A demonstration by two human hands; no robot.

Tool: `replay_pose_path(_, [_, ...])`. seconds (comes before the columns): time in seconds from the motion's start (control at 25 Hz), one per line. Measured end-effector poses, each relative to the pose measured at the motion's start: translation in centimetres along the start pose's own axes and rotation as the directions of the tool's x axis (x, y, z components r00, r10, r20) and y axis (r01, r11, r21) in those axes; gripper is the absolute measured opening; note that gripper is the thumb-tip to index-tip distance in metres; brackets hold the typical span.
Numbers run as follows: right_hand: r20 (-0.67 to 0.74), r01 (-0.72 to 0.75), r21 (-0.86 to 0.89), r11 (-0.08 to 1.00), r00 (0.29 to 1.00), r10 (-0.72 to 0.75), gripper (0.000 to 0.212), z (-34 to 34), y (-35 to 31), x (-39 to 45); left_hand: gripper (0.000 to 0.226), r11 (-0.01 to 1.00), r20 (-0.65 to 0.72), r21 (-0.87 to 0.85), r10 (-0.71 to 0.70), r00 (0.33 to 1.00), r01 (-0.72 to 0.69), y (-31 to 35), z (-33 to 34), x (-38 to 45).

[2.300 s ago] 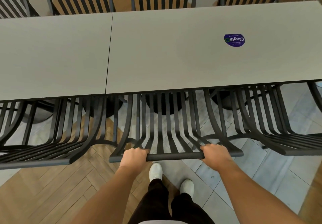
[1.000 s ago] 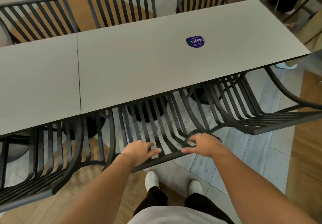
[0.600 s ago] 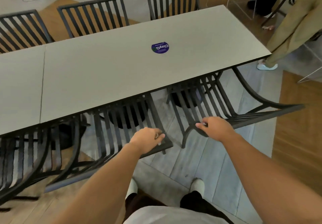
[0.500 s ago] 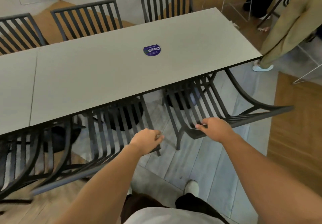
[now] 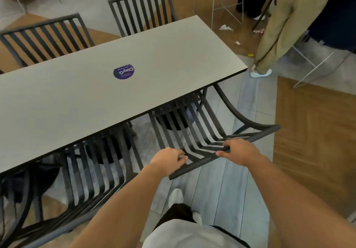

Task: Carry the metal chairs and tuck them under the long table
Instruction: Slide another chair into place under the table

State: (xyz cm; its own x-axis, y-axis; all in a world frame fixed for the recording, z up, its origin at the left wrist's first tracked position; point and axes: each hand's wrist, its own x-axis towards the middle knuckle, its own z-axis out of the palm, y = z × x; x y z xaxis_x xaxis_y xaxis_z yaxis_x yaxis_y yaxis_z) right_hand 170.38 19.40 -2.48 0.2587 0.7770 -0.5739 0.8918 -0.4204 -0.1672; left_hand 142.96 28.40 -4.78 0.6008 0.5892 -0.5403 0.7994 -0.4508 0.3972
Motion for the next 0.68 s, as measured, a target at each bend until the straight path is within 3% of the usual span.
replay_pose_path(0.16, [0.034, 0.021, -0.019, 1.0, 0.999, -0.02, 0.08, -0.6, 2.3, 2.2, 0.047, 0.999, 0.022, 0.037, -0.019, 1.0, 0.018, 0.8, -0.6, 2.7])
replay_pose_path(0.36, [0.091, 0.1, -0.057, 0.993, 0.991, -0.094, 0.091, -1.5, 6.5, 5.5, 0.051, 0.99, 0.017, -0.015, -0.137, 0.99, 0.138, 3.1, 0.5, 3.8])
replay_pose_path(0.48, [0.145, 0.169, -0.114, 0.979, 0.978, -0.152, 0.096, -2.6, 8.8, 7.1, 0.069, 0.969, 0.002, -0.078, -0.234, 0.972, 0.233, 5.4, 1.9, 4.0])
replay_pose_path(0.6, [0.229, 0.255, -0.172, 0.951, 0.95, -0.213, 0.091, -2.9, 11.6, 8.5, 0.094, 0.94, 0.097, -0.07, -0.325, 0.941, 0.333, 7.9, 4.2, 3.6])
replay_pose_path(0.68, [0.252, 0.303, -0.247, 0.92, 0.937, -0.241, 0.076, -2.9, 13.0, 9.3, 0.091, 0.926, 0.099, -0.017, -0.375, 0.922, 0.378, 8.4, 5.7, 3.7])
